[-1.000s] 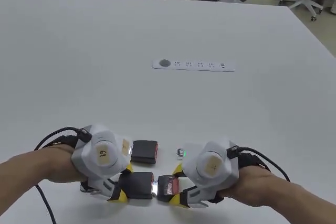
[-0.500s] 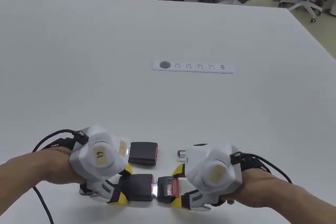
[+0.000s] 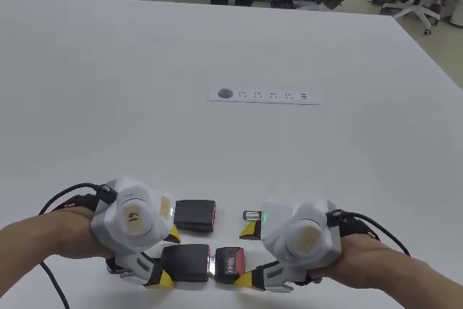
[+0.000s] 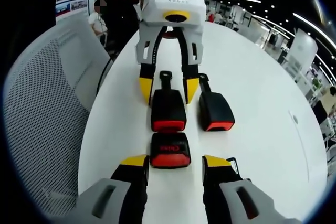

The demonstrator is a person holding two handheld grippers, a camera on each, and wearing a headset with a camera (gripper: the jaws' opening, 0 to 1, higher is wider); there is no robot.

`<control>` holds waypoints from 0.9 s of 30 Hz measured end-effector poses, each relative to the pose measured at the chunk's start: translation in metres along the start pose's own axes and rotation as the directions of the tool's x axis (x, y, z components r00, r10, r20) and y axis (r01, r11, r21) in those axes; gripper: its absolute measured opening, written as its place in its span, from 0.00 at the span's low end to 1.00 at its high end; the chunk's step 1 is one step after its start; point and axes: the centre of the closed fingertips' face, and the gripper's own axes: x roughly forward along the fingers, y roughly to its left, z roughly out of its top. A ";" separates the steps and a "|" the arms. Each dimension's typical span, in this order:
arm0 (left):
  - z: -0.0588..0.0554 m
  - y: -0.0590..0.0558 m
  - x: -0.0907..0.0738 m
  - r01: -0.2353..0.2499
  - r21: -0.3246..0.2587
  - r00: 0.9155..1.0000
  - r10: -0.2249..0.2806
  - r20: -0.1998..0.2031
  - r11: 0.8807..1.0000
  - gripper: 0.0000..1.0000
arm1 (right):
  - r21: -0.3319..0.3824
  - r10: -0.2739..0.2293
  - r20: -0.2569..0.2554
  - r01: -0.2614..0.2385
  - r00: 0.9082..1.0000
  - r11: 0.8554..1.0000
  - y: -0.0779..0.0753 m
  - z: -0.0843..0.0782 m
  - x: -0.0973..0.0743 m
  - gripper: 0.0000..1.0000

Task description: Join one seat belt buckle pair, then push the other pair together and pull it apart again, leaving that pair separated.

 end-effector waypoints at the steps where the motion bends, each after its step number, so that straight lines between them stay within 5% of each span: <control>1: 0.000 0.000 -0.001 -0.001 -0.003 1.000 0.001 0.002 1.000 0.42 | 0.002 -0.004 0.002 0.004 1.000 1.000 -0.001 0.000 -0.001 0.39; 9: 0.000 0.014 -0.015 -0.033 -0.038 0.999 0.035 0.042 0.999 0.45 | 0.012 -0.039 0.012 0.039 0.999 0.999 -0.014 0.001 -0.018 0.41; 19: 0.009 0.018 -0.026 -0.046 -0.062 0.996 0.051 0.075 0.997 0.46 | 0.026 -0.076 0.013 0.075 0.997 0.997 -0.033 -0.003 -0.031 0.43; 27: 0.017 0.035 -0.032 -0.071 -0.098 0.990 0.082 0.112 0.993 0.46 | 0.031 -0.099 -0.001 0.099 0.995 0.995 -0.048 -0.012 -0.037 0.44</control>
